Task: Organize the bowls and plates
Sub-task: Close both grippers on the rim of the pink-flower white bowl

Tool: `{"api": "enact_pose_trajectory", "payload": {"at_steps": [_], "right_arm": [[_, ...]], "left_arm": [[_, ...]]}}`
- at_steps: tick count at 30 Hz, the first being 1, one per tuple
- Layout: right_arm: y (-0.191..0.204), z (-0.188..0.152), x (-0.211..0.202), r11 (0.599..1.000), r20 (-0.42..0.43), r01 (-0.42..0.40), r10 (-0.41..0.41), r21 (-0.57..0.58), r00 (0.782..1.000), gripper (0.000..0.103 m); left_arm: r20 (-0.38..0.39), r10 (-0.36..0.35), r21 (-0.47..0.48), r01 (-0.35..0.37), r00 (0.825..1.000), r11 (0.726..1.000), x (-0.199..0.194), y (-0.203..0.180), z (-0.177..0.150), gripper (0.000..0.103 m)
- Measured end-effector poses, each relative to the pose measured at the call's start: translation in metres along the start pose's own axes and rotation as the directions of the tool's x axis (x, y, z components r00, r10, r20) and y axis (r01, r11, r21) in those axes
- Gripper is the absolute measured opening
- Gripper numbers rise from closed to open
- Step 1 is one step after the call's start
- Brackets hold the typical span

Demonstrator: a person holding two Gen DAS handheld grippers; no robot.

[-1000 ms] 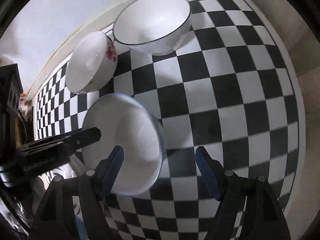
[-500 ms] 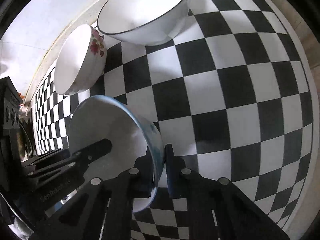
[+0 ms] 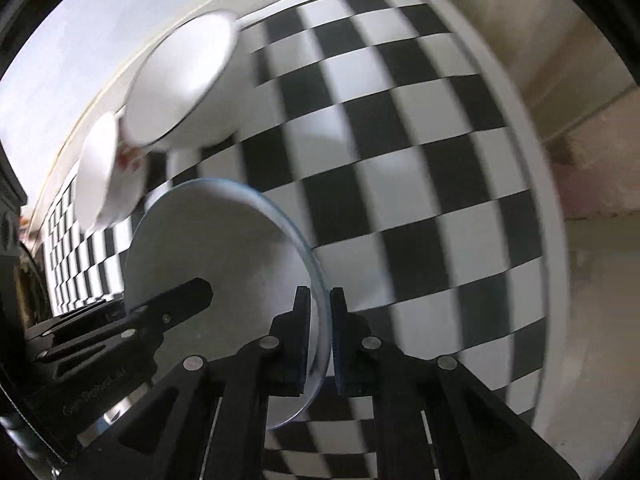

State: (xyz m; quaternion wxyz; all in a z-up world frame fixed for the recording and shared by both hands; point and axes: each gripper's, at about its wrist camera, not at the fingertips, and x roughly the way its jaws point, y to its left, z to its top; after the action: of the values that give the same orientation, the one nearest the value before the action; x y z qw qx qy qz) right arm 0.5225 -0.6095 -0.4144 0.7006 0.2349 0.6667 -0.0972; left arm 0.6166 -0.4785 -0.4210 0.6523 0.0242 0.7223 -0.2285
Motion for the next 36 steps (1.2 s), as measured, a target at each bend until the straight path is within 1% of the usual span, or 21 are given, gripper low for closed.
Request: {"api": "enact_pose_trajectory", "payload": {"at_steps": [3,5,6,10,11,12,13,16,17,18,20,21,22,24,25,27,29,31,33,34,36], "right_arm": [[-0.013,0.007,-0.001,1.000,0.001,0.022,-0.022,0.010,1.000,0.011],[-0.018,0.010,-0.001,1.000,-0.005,0.025,-0.025,0.014,1.000,0.011],[-0.020,0.011,-0.001,1.000,-0.009,0.015,-0.015,0.020,1.000,0.013],[-0.032,0.014,-0.006,0.997,-0.033,-0.041,0.043,0.059,0.999,0.015],[-0.040,0.017,-0.012,0.998,-0.024,-0.027,0.028,0.064,0.999,0.017],[-0.042,0.016,-0.020,0.998,-0.007,0.011,-0.011,0.065,1.000,0.025],[-0.040,0.013,-0.033,0.997,0.031,0.037,-0.039,0.063,0.999,0.025],[-0.025,0.003,-0.062,0.995,0.129,0.093,-0.096,0.028,0.987,0.026],[-0.015,-0.001,-0.069,0.995,0.154,0.097,-0.099,0.018,0.983,0.026],[-0.003,0.001,-0.079,0.997,0.171,0.073,-0.074,0.008,0.982,0.026],[0.018,0.003,-0.089,1.000,0.170,-0.028,0.029,-0.009,0.985,0.034],[0.030,0.008,-0.089,0.996,0.152,-0.084,0.085,-0.010,0.985,0.048],[0.042,0.015,-0.087,0.985,0.119,-0.175,0.174,-0.005,0.977,0.058],[0.066,0.029,-0.079,0.958,0.078,-0.288,0.287,-0.005,0.955,0.060],[0.078,0.038,-0.073,0.946,0.060,-0.323,0.323,-0.011,0.944,0.060],[0.102,0.047,-0.061,0.947,0.044,-0.319,0.320,-0.019,0.946,0.060],[0.125,0.060,-0.041,0.951,0.015,-0.308,0.308,-0.022,0.951,0.060],[0.141,0.071,-0.022,0.963,-0.022,-0.270,0.270,-0.021,0.963,0.060],[0.153,0.081,-0.004,0.970,-0.055,-0.243,0.241,-0.016,0.969,0.058],[0.156,0.083,0.002,0.972,-0.067,-0.235,0.234,-0.011,0.970,0.054],[0.160,0.086,0.013,0.975,-0.084,-0.224,0.224,0.002,0.971,0.053]], "left_arm": [[-0.011,0.016,0.018,-0.016,1.000,1.000,0.011,-0.013,0.008,0.016],[-0.008,0.013,0.014,-0.013,1.000,1.000,0.009,-0.011,0.005,0.017],[-0.006,0.007,0.013,-0.007,1.000,1.000,0.008,-0.010,0.006,0.018],[0.005,-0.059,-0.082,0.060,0.998,0.995,-0.010,0.016,0.001,0.018],[0.017,-0.066,-0.099,0.068,0.998,0.993,-0.020,0.024,-0.003,0.026],[0.034,-0.087,-0.111,0.090,0.996,0.990,-0.032,0.033,-0.009,0.032],[0.058,-0.099,-0.114,0.106,0.993,0.988,-0.046,0.042,-0.017,0.035],[0.118,-0.015,-0.142,0.032,0.993,0.989,-0.080,0.066,-0.038,0.037],[0.131,-0.016,-0.160,0.037,0.991,0.986,-0.093,0.077,-0.045,0.037],[0.147,-0.017,-0.174,0.043,0.989,0.984,-0.105,0.087,-0.050,0.037],[0.185,0.017,-0.183,0.017,0.983,0.983,-0.126,0.103,-0.052,0.037],[0.203,0.038,-0.185,0.000,0.978,0.983,-0.137,0.113,-0.048,0.037],[0.213,0.045,-0.186,-0.005,0.976,0.983,-0.143,0.121,-0.041,0.038],[0.222,0.080,-0.196,-0.036,0.972,0.980,-0.147,0.137,-0.021,0.039],[0.219,0.091,-0.202,-0.046,0.971,0.978,-0.149,0.149,-0.010,0.039],[0.214,0.111,-0.214,-0.064,0.971,0.975,-0.149,0.172,0.018,0.039],[0.176,0.121,-0.189,-0.087,0.977,0.978,-0.137,0.183,0.047,0.039],[0.137,0.128,-0.166,-0.104,0.982,0.981,-0.124,0.189,0.066,0.039],[0.082,0.105,-0.132,-0.093,0.991,0.987,-0.107,0.193,0.081,0.039],[0.066,0.100,-0.122,-0.091,0.993,0.988,-0.102,0.194,0.084,0.039],[0.027,0.078,-0.080,-0.076,0.997,0.994,-0.086,0.191,0.090,0.039]]}}
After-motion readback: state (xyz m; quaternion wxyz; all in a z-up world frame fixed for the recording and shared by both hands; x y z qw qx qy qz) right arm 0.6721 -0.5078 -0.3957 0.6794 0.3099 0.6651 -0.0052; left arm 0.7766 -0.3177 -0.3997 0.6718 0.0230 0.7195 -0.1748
